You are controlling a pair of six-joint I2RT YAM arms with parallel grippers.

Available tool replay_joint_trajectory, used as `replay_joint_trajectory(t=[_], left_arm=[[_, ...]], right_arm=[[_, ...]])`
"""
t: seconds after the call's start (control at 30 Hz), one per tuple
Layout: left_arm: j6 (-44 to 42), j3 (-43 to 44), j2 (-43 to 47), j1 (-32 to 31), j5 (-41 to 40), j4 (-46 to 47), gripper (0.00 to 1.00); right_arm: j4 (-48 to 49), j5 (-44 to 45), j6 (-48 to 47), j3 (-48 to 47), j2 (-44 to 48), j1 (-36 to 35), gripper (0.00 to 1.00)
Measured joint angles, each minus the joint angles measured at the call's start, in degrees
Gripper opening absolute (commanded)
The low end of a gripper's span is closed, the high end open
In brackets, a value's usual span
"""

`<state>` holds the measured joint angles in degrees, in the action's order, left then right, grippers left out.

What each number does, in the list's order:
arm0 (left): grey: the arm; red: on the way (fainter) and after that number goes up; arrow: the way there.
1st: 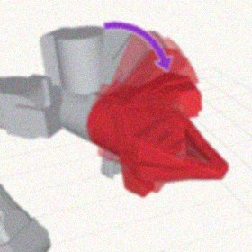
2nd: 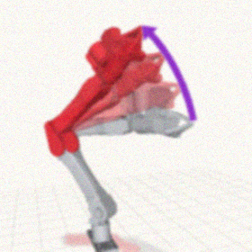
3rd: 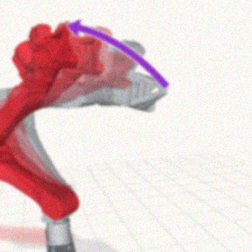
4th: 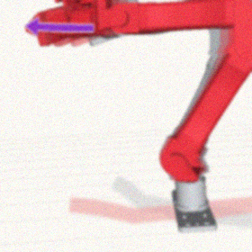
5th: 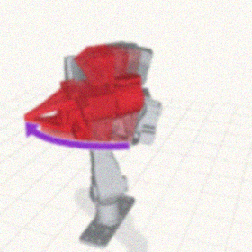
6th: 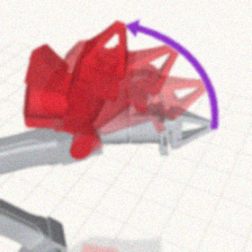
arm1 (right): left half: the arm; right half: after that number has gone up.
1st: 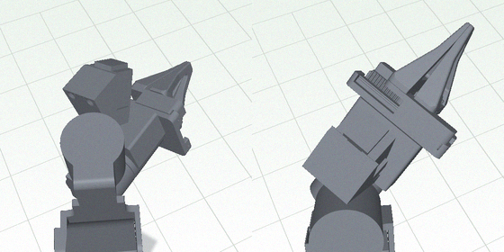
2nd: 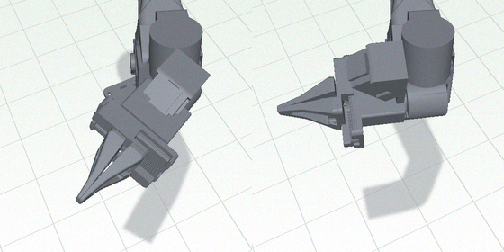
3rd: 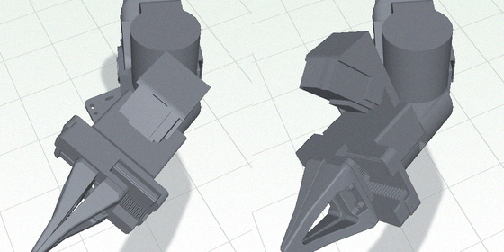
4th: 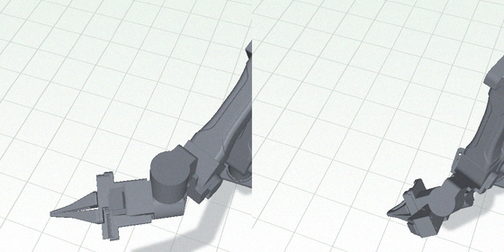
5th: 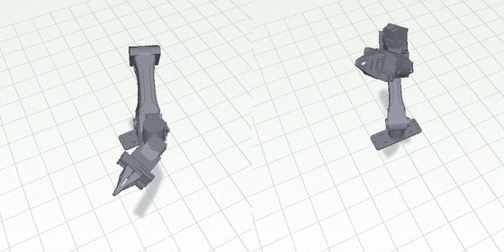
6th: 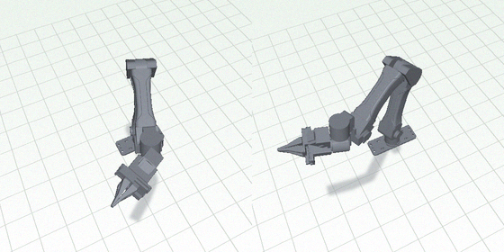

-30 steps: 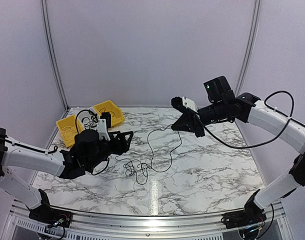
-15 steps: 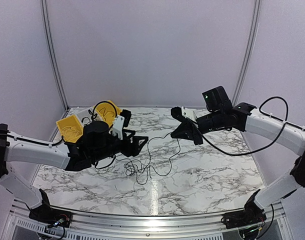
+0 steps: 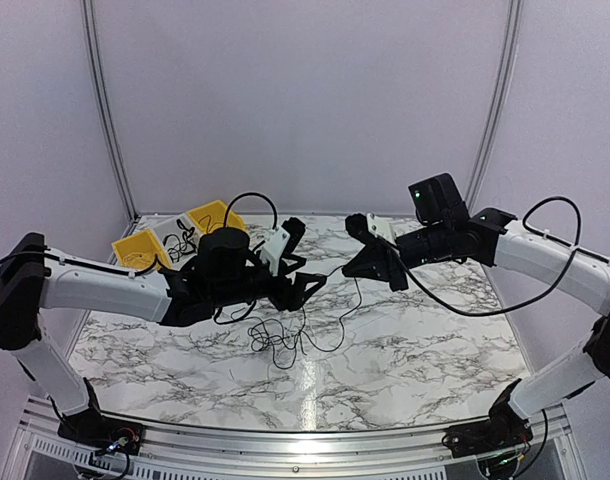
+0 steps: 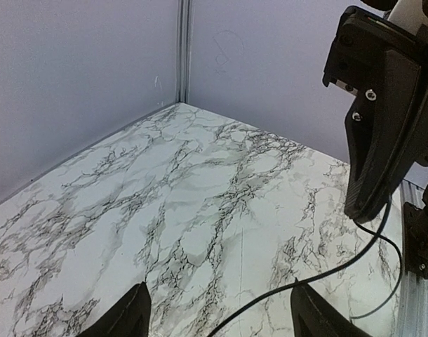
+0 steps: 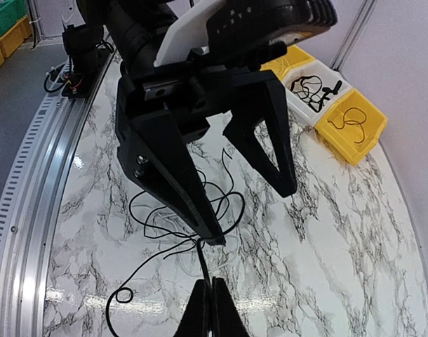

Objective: Untangle the cables

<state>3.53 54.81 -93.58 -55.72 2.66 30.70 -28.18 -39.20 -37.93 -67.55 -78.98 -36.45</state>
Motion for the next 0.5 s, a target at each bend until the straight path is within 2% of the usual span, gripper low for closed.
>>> replay_joint_trajectory(t=[0.13, 0.23, 0.27, 0.33, 0.43, 0.5], left_arm=[[-3.2, 2.9, -2.7, 0.0, 1.9, -0.4, 0.42], [-5.3, 3.8, -3.3, 0.0, 3.5, -0.9, 0.11], [-5.3, 4.0, -3.3, 0.0, 3.8, -1.0, 0.03], [-6.3, 4.5, -3.2, 0.0, 3.8, -1.1, 0.00], [-7.3, 4.6, -2.9, 0.0, 2.6, -1.2, 0.00], [-7.7, 4.6, -2.5, 0.0, 1.2, -2.0, 0.00]], right_arm=[[0.2, -0.4, 0.0, 0.0, 0.0, 0.0, 0.00], [0.3, -0.5, 0.2, 0.0, 0.0, 0.0, 0.00], [0.4, -0.5, 0.2, 0.0, 0.0, 0.0, 0.00], [0.9, -0.4, 0.2, 0.3, 0.0, 0.0, 0.08], [1.6, 0.4, 0.4, 1.1, 0.0, 0.0, 0.36], [1.8, 1.6, 0.5, 1.7, -0.1, 0.0, 0.47]])
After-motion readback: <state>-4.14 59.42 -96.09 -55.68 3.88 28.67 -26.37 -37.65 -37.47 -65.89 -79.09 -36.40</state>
